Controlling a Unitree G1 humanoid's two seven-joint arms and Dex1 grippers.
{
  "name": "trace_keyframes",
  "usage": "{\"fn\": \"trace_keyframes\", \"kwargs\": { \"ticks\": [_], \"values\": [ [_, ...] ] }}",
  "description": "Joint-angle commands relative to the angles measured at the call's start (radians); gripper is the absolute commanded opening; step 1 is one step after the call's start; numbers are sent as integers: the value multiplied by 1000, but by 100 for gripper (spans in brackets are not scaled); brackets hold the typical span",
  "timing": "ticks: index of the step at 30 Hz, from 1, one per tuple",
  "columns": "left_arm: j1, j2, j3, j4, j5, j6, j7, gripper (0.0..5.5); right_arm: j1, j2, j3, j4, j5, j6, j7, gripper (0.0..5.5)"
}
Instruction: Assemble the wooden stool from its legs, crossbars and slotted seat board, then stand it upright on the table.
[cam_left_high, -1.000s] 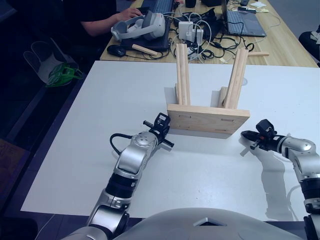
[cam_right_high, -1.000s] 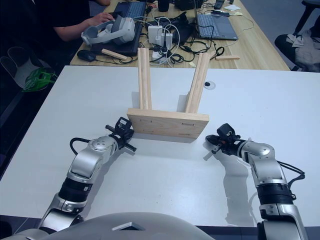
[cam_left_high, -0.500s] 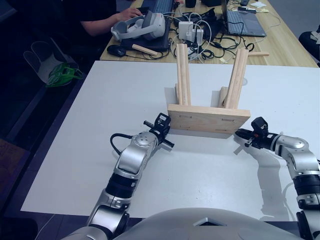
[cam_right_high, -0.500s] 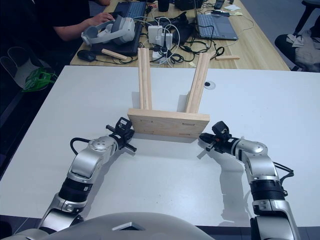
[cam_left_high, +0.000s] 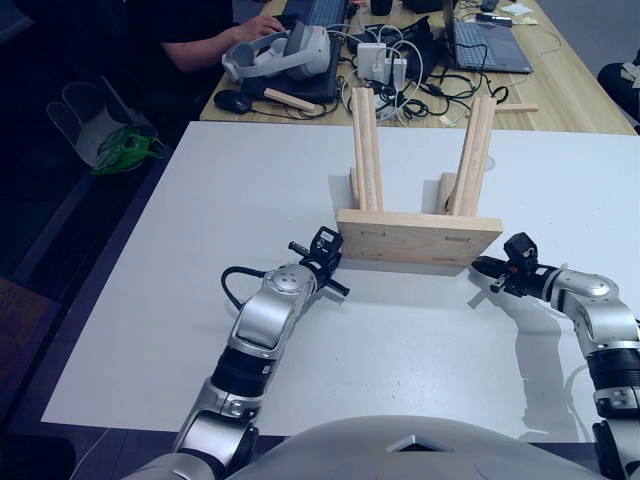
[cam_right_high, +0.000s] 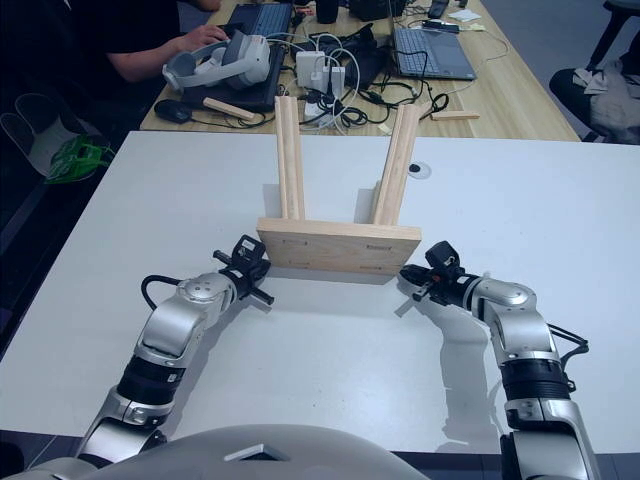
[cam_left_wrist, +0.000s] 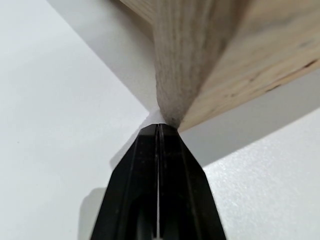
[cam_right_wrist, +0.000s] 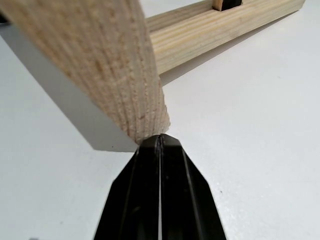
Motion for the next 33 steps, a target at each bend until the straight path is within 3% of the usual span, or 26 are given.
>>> {"fn": "trace_keyframes", "kwargs": {
  "ticks": [1, 33],
  "values": [
    [0, -13, 9, -8, -44, -20, -45, 4, -25, 4, 1, -16, 20, -4, 31, 0],
    [42, -28, 63, -62, -245, -170, -302, 4, 17, 3, -27, -177, 132, 121, 156, 0]
  ]
}}
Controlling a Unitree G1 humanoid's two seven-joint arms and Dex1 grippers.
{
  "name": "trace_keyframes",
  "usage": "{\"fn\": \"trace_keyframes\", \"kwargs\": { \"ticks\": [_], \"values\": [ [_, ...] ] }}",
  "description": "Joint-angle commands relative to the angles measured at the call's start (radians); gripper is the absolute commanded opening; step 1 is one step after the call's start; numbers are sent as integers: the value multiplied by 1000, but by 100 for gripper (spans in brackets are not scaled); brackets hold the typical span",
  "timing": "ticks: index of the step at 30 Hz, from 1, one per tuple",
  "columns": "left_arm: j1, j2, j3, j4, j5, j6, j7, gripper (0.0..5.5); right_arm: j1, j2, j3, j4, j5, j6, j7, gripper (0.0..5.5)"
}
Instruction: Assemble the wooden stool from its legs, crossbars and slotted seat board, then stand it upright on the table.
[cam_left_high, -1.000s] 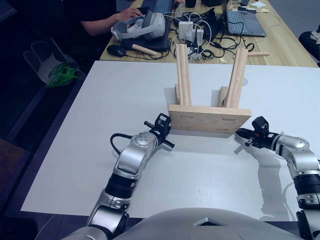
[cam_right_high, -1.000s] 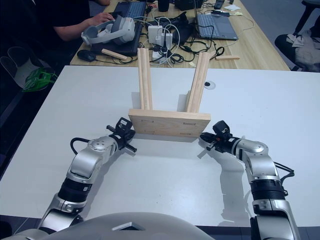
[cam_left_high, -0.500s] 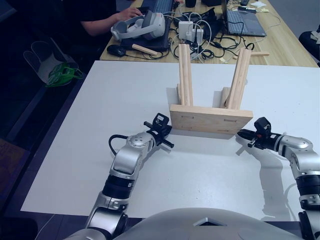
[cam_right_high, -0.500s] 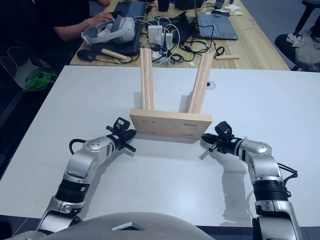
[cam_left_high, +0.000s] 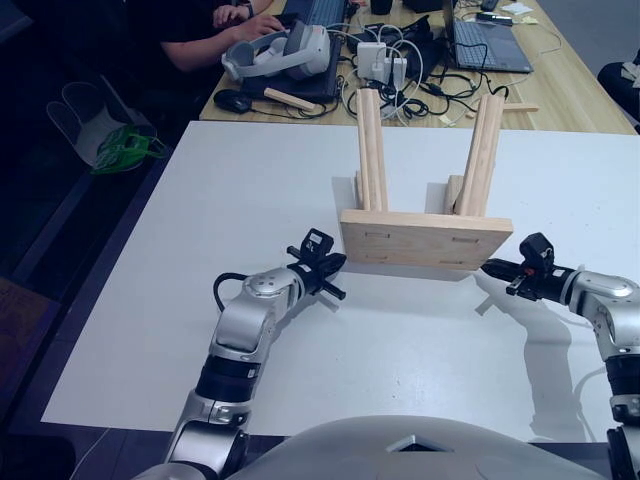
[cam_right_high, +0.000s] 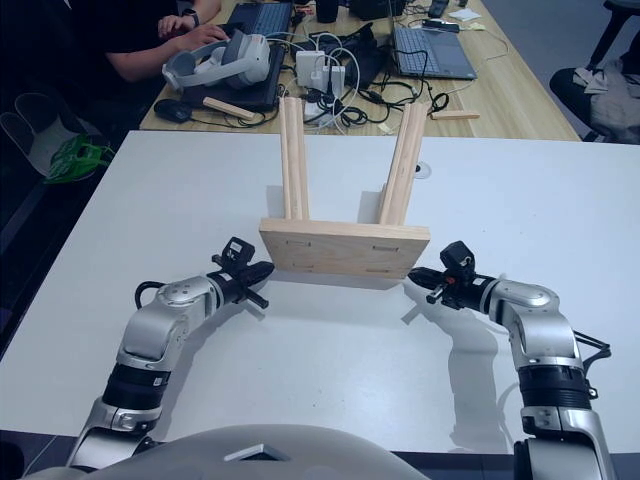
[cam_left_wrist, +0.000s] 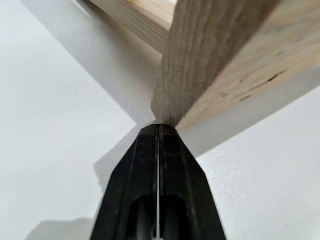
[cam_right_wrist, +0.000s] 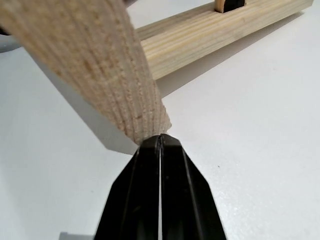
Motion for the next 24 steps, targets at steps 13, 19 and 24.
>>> {"fn": "trace_keyframes", "kwargs": {
  "ticks": [13, 19, 24],
  "values": [
    [-16, -58, 19, -93, -204, -61, -134, 4, -41, 36, -12, -145, 119, 41, 63, 0],
    [-17, -61, 45, -108, -250, -70, -139, 4, -42, 40, -37, -178, 145, 66, 51, 0],
    [-31, -58, 78, -120, -302, -72, -146, 4, -52, 51, -53, -191, 161, 84, 44, 0]
  ]
}}
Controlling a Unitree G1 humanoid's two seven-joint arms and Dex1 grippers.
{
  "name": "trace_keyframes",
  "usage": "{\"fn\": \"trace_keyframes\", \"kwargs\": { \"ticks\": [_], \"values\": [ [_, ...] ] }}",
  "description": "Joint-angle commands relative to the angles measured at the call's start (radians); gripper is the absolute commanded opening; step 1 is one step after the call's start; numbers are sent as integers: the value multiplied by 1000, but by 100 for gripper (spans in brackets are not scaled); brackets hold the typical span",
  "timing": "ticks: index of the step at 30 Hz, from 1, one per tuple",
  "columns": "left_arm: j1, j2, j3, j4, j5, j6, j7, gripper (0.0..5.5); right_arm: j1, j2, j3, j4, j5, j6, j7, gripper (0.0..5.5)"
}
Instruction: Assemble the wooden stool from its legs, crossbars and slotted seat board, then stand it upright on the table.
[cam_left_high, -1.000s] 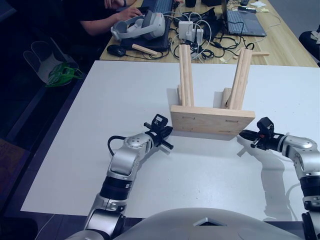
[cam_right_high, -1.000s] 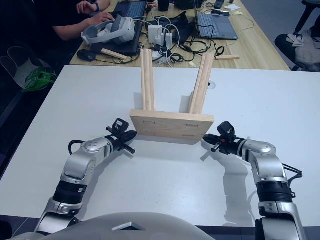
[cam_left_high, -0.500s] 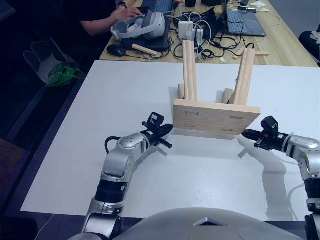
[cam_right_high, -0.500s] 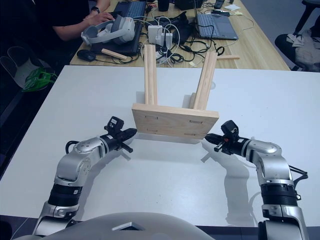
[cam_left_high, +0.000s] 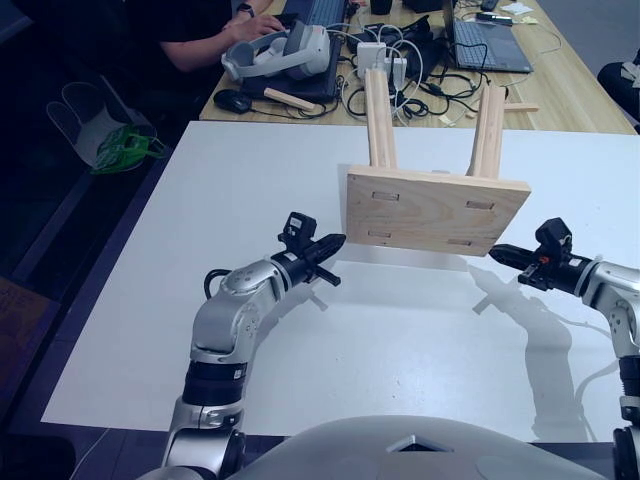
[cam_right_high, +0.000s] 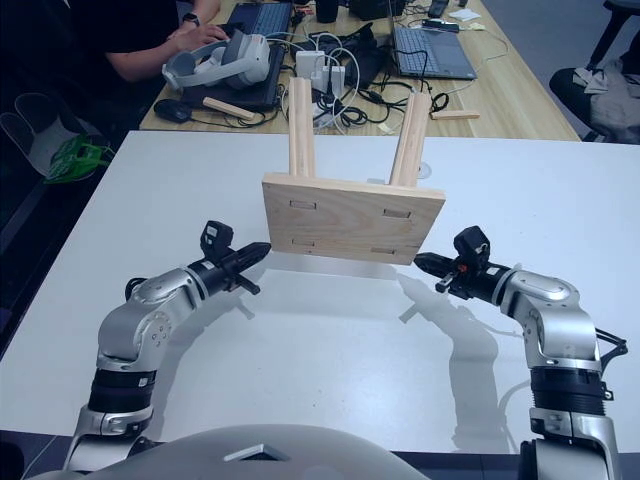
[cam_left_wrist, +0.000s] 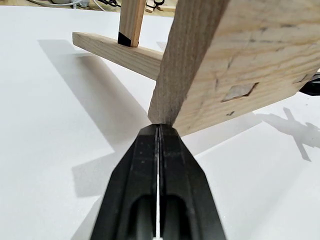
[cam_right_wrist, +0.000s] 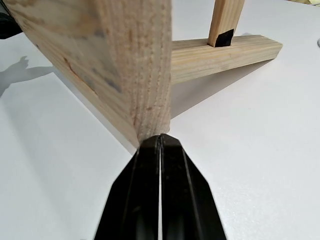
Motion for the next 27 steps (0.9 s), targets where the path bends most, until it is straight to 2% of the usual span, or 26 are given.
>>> {"fn": "trace_keyframes", "kwargs": {
  "ticks": [1, 27],
  "values": [
    [-50, -57, -46, -50, -116, -14, -95, 4, -57, 61, 28, -77, 98, -2, 45, 0],
    [-109, -83, 31, -99, -305, 2, -51, 4, -143, 101, -67, -172, 240, 138, -12, 0]
  ]
}}
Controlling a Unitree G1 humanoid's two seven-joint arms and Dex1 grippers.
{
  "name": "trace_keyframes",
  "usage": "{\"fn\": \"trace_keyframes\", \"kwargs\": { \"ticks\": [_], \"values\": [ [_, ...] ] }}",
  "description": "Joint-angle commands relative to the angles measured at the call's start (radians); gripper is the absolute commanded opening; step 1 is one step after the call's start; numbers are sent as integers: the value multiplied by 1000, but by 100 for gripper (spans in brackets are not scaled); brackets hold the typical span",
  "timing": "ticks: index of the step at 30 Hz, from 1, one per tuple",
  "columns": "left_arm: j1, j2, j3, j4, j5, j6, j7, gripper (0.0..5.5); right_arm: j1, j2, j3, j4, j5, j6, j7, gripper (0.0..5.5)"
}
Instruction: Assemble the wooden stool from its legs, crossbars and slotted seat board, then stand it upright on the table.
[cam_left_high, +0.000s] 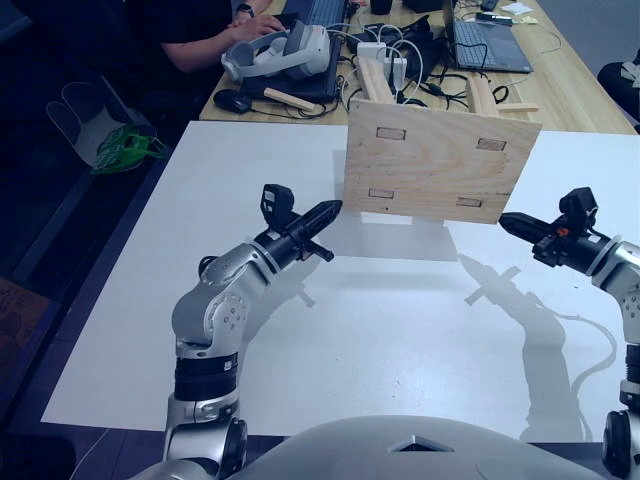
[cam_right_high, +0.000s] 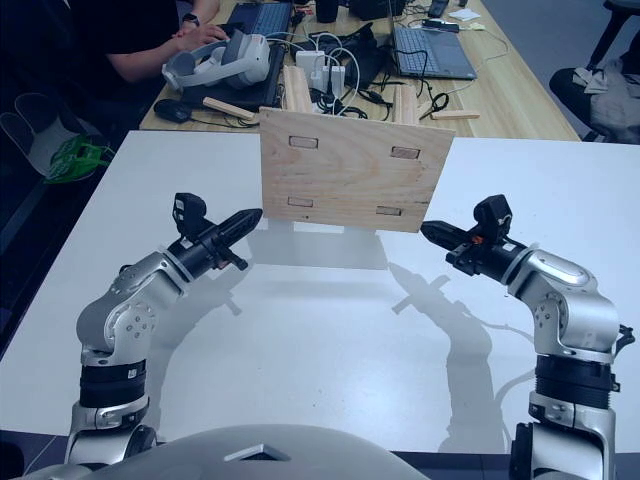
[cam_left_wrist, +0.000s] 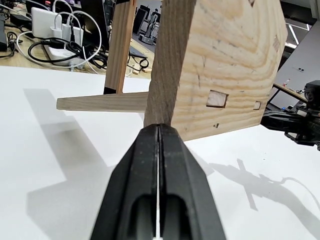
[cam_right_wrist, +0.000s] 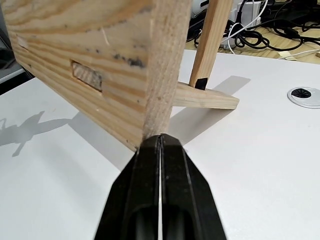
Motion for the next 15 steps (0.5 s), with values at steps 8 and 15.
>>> {"fn": "trace_keyframes", "kwargs": {
  "ticks": [8, 15],
  "values": [
    [-55, -58, -99, -40, -95, 27, -43, 4, -102, 84, 28, -114, 150, 48, 15, 0],
    [-51, -51, -100, -42, -98, 28, -44, 4, -116, 97, 7, -123, 173, 72, -4, 0]
  ]
}}
